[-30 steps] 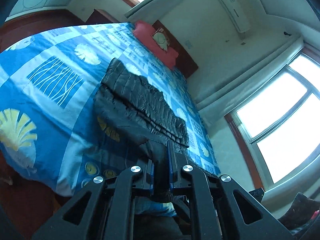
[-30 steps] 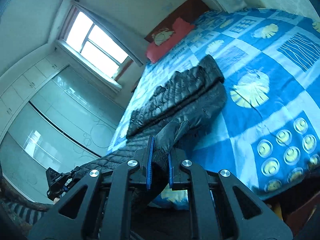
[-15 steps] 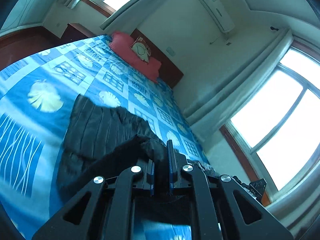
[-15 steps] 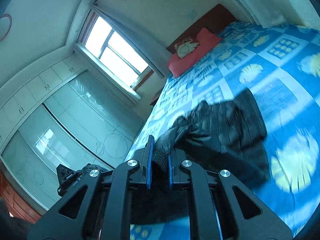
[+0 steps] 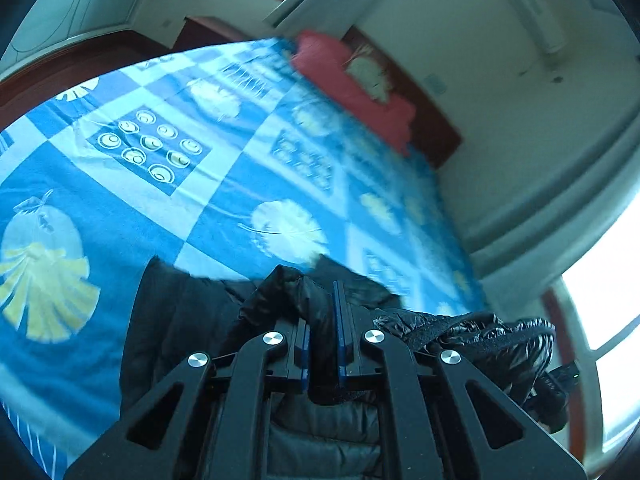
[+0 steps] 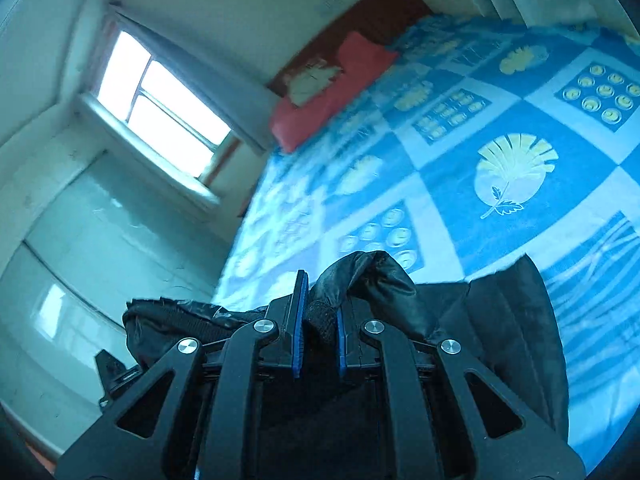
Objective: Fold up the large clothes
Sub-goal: 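Lift the hem with both grippers and fold it toward the collar, then lay the hem on the jacket and open both grippers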
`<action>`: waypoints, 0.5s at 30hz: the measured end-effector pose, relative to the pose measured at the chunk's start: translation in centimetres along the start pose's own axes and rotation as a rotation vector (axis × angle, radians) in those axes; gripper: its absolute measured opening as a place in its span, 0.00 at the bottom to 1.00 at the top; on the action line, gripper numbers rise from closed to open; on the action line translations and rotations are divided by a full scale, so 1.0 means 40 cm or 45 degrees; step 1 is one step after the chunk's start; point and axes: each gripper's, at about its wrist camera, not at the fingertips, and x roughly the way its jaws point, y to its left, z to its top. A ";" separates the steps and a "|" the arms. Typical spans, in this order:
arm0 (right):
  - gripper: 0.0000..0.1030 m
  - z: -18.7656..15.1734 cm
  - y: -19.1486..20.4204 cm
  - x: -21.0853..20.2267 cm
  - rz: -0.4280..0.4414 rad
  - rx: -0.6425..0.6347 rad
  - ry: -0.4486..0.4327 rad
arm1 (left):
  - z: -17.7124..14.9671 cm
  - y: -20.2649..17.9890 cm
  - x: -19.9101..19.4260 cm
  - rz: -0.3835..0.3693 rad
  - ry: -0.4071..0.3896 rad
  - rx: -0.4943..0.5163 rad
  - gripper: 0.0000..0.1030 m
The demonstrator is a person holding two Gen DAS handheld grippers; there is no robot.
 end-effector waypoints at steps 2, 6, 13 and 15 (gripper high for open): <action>0.12 0.006 -0.038 0.061 -0.042 0.028 0.030 | 0.010 0.014 0.058 0.044 0.027 0.005 0.09; 0.12 0.004 -0.117 0.174 -0.134 0.047 0.090 | 0.023 0.052 0.155 0.114 0.061 0.009 0.09; 0.12 -0.026 -0.185 0.261 -0.201 0.034 0.133 | 0.004 0.092 0.253 0.186 0.095 0.039 0.09; 0.13 -0.031 -0.194 0.263 -0.191 0.041 0.131 | -0.002 0.104 0.255 0.166 0.089 0.024 0.10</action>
